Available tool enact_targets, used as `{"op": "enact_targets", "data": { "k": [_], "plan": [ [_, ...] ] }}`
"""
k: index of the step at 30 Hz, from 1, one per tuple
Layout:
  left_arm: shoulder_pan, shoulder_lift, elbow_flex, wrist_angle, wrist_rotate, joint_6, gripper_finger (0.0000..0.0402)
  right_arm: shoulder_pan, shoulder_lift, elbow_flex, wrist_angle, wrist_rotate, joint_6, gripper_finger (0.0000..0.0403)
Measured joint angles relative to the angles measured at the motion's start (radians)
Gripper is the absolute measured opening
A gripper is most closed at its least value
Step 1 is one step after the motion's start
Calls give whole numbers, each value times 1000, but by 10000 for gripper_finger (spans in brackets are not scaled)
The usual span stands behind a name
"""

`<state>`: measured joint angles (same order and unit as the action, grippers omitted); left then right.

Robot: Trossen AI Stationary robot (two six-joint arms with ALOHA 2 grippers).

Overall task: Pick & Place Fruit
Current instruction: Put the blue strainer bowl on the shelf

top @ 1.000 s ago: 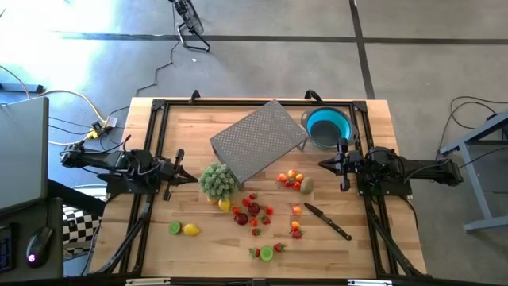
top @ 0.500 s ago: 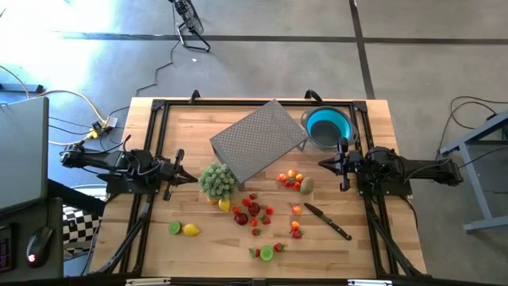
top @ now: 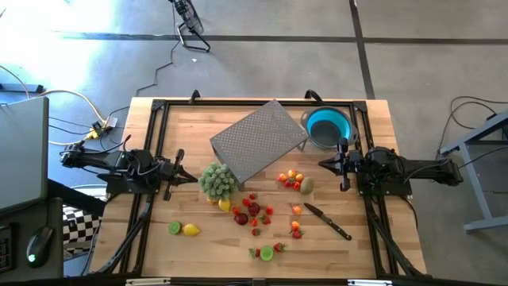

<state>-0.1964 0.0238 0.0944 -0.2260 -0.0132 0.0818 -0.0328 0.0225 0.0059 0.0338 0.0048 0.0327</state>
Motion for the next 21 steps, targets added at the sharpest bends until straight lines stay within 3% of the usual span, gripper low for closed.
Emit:
{"op": "enact_targets", "data": {
  "k": [9, 14, 21],
  "plan": [
    [0, 0, 0, 0, 0, 0, 1, 0, 0, 0, 83, 82, 126, 2],
    [0, 0, 0, 0, 0, -1, 1, 0, 0, 2, 195, 71, 125, 2],
    [0, 0, 0, 0, 0, -34, 1, 0, 41, 62, 189, 72, 125, 2]
  ]
}}
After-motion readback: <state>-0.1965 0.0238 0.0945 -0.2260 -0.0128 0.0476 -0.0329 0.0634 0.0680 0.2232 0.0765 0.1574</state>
